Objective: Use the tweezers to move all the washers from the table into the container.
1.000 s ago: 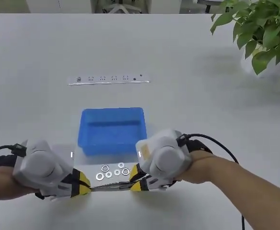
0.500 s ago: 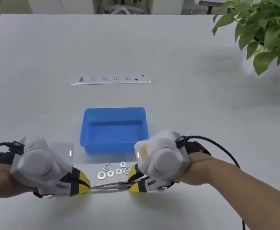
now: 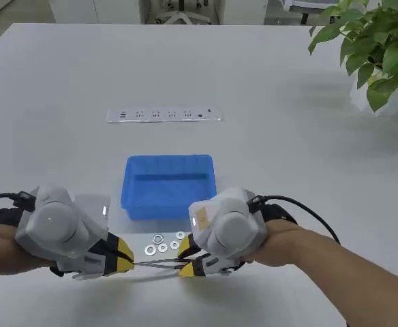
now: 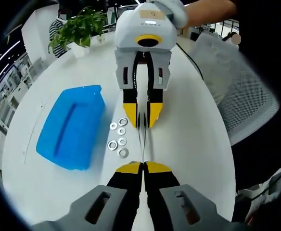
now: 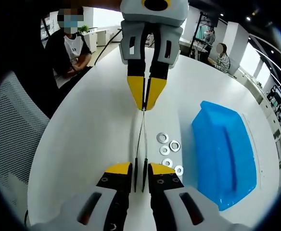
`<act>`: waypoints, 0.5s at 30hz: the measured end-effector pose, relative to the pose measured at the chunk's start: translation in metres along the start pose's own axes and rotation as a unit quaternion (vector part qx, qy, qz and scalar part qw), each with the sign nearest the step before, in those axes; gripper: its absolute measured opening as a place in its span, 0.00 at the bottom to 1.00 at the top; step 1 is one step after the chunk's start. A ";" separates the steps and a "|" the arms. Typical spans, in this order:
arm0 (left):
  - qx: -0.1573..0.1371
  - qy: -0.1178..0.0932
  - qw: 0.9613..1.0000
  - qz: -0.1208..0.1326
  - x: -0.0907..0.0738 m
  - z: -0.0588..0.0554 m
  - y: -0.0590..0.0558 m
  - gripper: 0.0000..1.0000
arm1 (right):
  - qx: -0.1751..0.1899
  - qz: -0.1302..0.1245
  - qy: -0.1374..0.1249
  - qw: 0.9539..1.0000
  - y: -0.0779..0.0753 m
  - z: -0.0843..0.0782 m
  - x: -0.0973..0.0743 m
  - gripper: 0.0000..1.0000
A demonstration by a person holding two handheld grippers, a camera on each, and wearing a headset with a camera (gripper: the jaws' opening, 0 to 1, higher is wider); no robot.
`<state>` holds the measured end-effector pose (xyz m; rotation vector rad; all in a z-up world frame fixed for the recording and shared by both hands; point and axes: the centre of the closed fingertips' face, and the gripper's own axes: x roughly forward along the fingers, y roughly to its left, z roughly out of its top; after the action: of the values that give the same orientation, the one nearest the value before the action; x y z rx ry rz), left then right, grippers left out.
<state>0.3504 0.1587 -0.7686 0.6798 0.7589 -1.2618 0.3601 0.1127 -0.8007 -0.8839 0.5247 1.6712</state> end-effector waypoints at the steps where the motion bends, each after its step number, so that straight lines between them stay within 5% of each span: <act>1: 0.001 -0.001 1.000 0.000 -0.001 0.001 0.000 0.06 | 0.000 0.000 0.000 1.000 0.000 0.001 0.000 0.15; 15: 0.011 -0.017 1.000 0.000 -0.017 0.019 -0.003 0.05 | 0.006 -0.006 -0.011 1.000 0.000 0.010 0.000 0.12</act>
<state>0.3470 0.1526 -0.7436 0.6748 0.7182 -1.2808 0.3576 0.1201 -0.7947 -0.8582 0.5124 1.6626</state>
